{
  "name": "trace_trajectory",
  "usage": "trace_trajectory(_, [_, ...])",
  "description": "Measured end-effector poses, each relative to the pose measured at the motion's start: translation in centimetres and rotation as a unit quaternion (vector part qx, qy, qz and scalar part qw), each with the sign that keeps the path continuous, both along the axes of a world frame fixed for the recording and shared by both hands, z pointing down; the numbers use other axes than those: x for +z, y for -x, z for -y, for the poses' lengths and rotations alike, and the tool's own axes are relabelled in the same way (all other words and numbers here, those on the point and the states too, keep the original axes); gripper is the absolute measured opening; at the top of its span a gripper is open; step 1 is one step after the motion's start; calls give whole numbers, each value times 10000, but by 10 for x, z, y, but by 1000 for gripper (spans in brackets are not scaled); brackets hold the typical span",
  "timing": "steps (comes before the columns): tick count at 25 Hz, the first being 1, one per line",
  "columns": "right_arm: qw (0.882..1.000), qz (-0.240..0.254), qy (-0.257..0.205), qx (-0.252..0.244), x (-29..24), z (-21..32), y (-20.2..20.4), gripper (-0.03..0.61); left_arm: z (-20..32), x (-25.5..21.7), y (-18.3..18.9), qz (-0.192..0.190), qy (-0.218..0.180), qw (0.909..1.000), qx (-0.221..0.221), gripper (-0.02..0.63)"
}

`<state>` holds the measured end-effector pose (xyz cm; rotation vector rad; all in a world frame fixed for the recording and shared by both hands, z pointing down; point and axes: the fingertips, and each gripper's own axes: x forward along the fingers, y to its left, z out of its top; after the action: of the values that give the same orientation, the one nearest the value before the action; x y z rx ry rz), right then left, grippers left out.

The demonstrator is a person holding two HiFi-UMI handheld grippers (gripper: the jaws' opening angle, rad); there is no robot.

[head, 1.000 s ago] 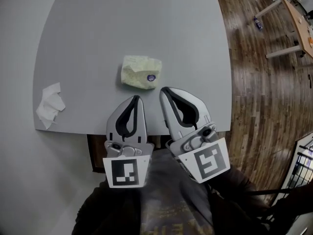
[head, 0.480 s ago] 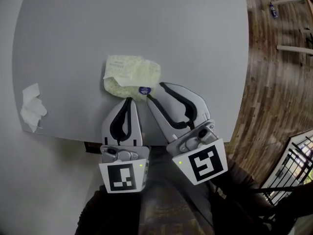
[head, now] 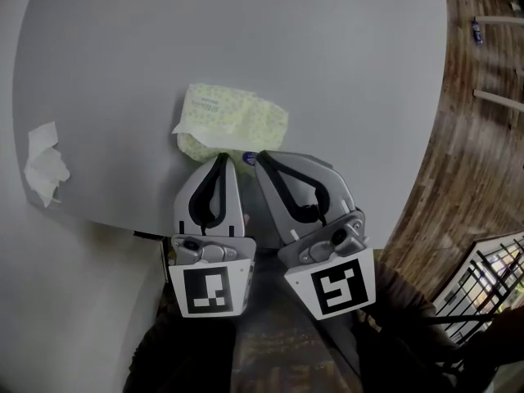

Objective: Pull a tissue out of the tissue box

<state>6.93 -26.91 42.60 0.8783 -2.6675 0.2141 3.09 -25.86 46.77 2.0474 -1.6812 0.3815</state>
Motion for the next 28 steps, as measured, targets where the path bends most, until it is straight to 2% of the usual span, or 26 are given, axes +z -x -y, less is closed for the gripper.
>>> trace_trajectory(4, [9990, 345, 94, -277, -28, -11, 7, 3, 3, 0, -4, -60, 43, 10000, -44, -2])
trace_trajectory(7, [9976, 549, -14, -427, -56, -17, 11, 3, 9, -10, -6, -136, -45, 9999, -93, -2])
trace_trajectory(12, [9941, 864, -291, -590, -103, -24, 18, 3, 9, -42, -6, -176, -307, 9993, -137, -2])
trace_trajectory(19, [9858, 1206, -578, -1015, -159, -38, 49, 2, -11, -91, 19, -139, -572, 9973, -433, -2])
trace_trajectory(23, [9858, 1127, -512, -1138, -171, -38, 85, 3, -31, -114, 53, -151, -720, 9953, -630, -2])
trace_trajectory(28, [9885, 767, -217, -1281, -153, -27, 171, 2, -60, -122, 140, -131, -868, 9908, -1025, -2])
